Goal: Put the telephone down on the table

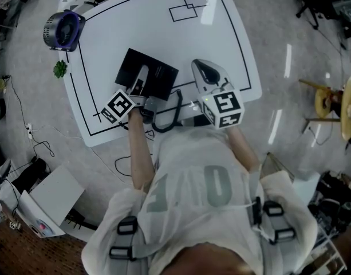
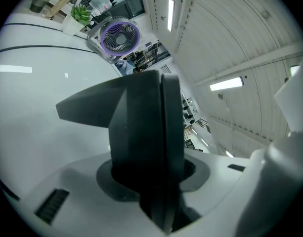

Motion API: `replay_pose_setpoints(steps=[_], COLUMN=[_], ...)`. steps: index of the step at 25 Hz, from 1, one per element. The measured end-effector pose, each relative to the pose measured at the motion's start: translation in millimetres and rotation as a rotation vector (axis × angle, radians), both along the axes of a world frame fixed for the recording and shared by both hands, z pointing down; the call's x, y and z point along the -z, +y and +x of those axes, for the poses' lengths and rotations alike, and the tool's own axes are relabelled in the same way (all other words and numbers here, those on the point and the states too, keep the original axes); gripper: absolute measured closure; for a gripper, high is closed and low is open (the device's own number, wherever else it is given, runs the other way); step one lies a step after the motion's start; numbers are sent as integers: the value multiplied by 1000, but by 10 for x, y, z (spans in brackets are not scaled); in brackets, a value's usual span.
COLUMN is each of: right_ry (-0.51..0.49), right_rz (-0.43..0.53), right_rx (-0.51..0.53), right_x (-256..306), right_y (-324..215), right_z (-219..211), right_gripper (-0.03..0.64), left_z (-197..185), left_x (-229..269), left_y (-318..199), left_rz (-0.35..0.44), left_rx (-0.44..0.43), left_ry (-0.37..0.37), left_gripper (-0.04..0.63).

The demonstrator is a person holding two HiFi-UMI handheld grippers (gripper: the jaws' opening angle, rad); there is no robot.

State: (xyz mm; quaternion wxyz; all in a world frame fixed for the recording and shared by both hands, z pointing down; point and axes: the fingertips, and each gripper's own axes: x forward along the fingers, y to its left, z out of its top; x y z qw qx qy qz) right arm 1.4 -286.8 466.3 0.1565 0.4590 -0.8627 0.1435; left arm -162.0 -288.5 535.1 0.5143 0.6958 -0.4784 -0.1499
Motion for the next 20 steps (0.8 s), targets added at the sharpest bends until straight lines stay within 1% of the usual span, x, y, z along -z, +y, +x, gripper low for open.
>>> replay_pose_setpoints(steps=[5,12,20], right_ry=[19,14,23], right_rz=[-6,-2,-2], right_rx=[9,20,25], right_x=[-22,-2,-11], right_y=[13,45,66], right_z=[-15,-70,-97], right_gripper=[609,609,609], left_z=[-27,-46,-33], left_x=[-40,-45,-46], left_y=[4,15,2], left_rz=[-16,13,24], left_rx=[18,5,-14], left_ry=[39,59,85], left_gripper=[436,434,431])
